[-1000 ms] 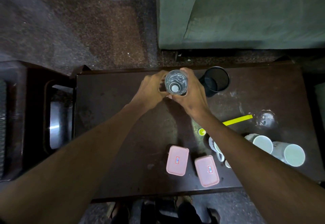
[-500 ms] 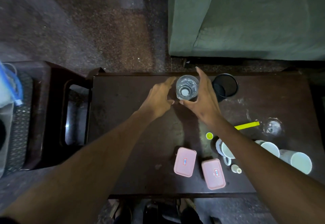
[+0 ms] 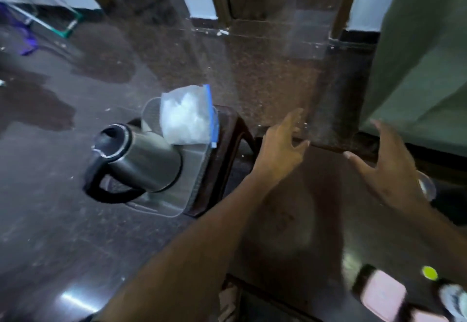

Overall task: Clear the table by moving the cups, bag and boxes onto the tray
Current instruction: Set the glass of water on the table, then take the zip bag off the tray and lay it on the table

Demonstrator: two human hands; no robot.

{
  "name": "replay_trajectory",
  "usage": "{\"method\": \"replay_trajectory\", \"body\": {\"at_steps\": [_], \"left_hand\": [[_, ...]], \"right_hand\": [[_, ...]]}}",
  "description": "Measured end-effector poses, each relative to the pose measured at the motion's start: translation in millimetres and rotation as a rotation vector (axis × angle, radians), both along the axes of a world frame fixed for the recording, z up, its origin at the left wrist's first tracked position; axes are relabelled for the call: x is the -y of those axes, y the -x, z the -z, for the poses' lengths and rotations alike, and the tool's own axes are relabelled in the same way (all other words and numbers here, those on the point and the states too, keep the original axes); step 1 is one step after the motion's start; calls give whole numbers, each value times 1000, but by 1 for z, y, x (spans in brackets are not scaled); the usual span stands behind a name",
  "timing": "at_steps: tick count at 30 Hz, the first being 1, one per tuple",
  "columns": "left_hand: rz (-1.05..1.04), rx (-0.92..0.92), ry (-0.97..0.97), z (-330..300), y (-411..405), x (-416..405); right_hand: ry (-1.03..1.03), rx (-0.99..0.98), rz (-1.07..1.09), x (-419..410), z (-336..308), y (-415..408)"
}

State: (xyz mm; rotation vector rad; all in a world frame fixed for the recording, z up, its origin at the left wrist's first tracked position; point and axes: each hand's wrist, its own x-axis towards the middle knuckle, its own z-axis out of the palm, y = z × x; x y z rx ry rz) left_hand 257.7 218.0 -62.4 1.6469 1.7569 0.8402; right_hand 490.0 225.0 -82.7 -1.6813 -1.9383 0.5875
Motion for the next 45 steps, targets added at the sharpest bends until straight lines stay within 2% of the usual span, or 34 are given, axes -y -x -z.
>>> {"method": "replay_trajectory", "body": {"at_steps": [5, 11, 16, 19, 25, 29, 31, 34, 37, 42, 45], "left_hand": [[-288, 106, -85, -31, 102, 12], [-513, 115, -47, -14, 177, 38], [-569, 54, 50, 5, 200, 42], [-530, 46, 94, 10, 203, 38], [-488, 66, 95, 10, 198, 32], [-558, 93, 66, -3, 190, 30], [-584, 167, 25, -33, 155, 17], [-697, 227, -88, -52, 154, 15], [-742, 160, -165, -65, 152, 16], [-754, 137, -287, -90, 98, 22], [-741, 121, -292, -86, 65, 32]], "right_hand": [[-6, -36, -146, -15, -17, 102], [41, -55, -277, -24, -23, 225], [130, -29, -322, -31, -12, 291], [209, -99, -266, -31, -2, 311], [174, -277, -165, -25, 7, 321], [181, -466, -122, -21, -12, 333], [108, -556, -68, -34, -41, 304], [90, -637, -127, -33, -61, 308], [56, -636, -147, -23, -81, 302], [-88, -556, -4, -11, -110, 226], [-124, -464, 58, 0, -111, 179]]}}
